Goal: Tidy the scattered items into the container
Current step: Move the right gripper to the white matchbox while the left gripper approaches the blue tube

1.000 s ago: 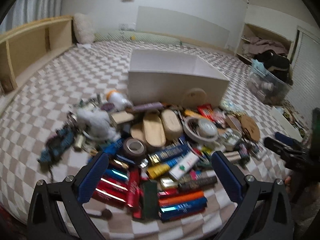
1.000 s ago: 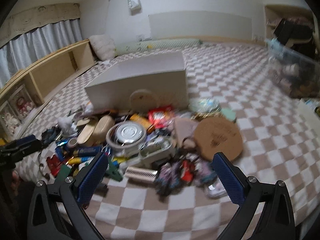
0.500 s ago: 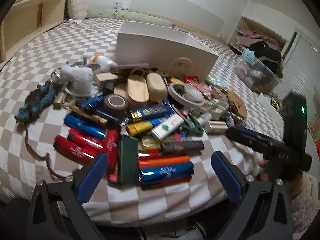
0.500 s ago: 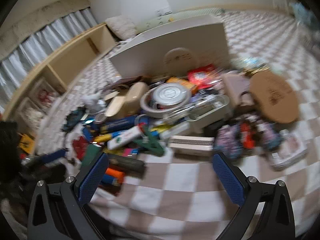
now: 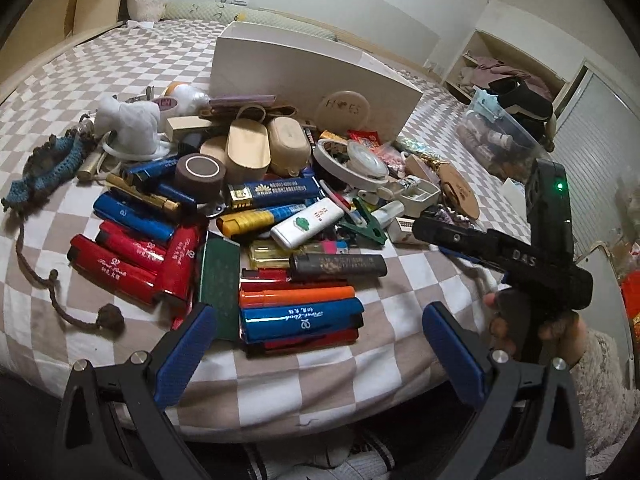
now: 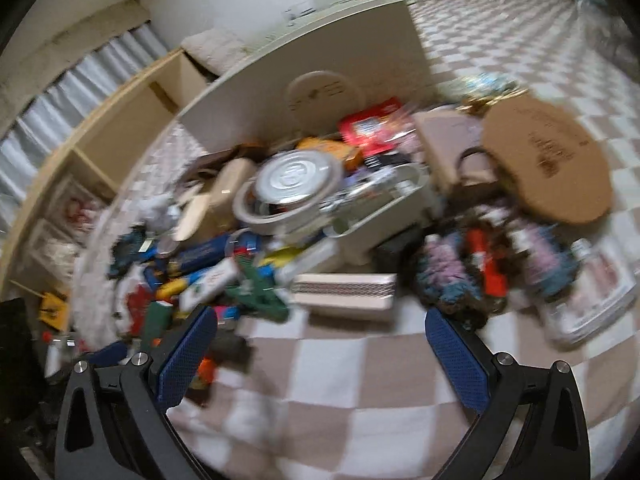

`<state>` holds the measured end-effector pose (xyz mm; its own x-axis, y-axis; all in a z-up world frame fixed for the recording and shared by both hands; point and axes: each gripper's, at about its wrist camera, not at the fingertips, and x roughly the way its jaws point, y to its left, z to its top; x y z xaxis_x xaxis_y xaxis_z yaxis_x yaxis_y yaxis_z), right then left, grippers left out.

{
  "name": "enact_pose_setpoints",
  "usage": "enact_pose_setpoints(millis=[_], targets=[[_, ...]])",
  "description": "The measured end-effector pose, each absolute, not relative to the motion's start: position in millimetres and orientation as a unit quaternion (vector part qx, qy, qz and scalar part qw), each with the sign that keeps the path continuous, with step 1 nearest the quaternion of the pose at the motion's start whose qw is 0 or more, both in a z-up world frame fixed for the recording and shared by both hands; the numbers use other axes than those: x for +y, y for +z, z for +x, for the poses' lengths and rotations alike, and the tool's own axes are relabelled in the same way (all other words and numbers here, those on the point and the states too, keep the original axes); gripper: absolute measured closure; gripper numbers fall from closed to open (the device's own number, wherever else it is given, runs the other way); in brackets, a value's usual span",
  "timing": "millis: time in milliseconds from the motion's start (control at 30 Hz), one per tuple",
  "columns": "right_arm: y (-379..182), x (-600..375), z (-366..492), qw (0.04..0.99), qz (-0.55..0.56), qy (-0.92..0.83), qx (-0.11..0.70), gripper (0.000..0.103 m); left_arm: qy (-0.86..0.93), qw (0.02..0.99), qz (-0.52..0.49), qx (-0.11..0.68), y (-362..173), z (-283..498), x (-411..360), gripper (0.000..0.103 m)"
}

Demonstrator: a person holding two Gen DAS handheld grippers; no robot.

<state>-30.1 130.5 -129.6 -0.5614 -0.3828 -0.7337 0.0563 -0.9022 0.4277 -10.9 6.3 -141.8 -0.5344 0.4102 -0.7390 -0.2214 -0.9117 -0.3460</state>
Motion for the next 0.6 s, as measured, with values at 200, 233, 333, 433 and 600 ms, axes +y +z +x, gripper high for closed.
enact_pose_setpoints(millis=[200, 233, 333, 433, 600], targets=[[-132, 114, -41, 0.105, 0.465, -0.869, -0.129, 0.0, 0.87, 0.171, -0.449, -0.109, -147, -8, 8, 0.001], [-133, 112, -42, 0.1, 0.467, -0.87, -0.126, 0.0, 0.87, 0.169, -0.45, -0.109, -147, -8, 9, 0.001], [-136, 108, -46, 0.083, 0.469, -0.871, -0.115, 0.014, 0.871, 0.165, -0.45, -0.107, -148, -7, 10, 0.001], [-139, 109, -51, 0.067, 0.471, -0.873, -0.111, 0.027, 0.874, 0.155, -0.448, -0.101, -149, -6, 10, 0.001], [-140, 120, -49, 0.065, 0.469, -0.872, -0.121, 0.044, 0.876, 0.14, -0.451, -0.096, -152, -10, 10, 0.001]])
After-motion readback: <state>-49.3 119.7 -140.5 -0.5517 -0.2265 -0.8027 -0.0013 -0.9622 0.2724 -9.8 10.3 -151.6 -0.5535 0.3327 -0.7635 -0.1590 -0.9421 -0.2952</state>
